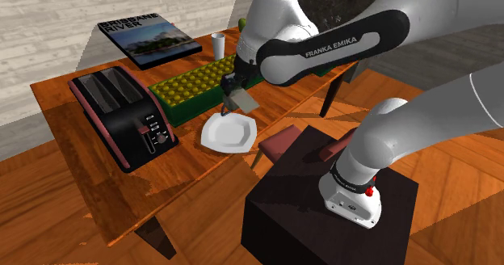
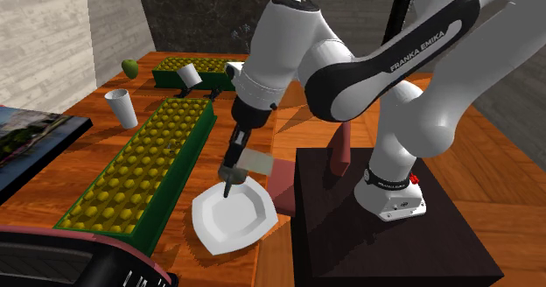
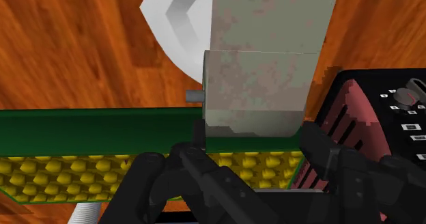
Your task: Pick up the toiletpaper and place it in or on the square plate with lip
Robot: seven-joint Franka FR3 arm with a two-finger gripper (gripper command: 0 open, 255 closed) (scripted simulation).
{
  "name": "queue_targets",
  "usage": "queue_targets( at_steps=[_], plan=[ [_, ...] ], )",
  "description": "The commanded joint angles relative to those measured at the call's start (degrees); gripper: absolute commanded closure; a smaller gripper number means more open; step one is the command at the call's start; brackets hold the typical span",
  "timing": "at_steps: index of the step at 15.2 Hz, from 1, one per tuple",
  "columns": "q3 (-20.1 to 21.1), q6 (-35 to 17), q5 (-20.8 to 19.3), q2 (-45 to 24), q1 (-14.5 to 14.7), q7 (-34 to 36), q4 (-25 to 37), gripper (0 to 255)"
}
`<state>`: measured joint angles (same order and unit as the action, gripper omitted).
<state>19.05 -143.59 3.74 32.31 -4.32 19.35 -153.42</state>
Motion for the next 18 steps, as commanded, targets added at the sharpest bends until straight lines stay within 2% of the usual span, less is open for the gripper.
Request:
queue_targets(
  at_steps=[1,11,18],
  plan=[
    [0.91,-1.07,-0.01,-0.61,0.05,1.0,-0.45,255],
    [3.39,-10.73,-1.27,-5.95,-1.52,3.06,-4.78,255],
    [6.18,-17.93,-3.6,-10.94,-4.16,5.56,-6.96,255]
  ],
)
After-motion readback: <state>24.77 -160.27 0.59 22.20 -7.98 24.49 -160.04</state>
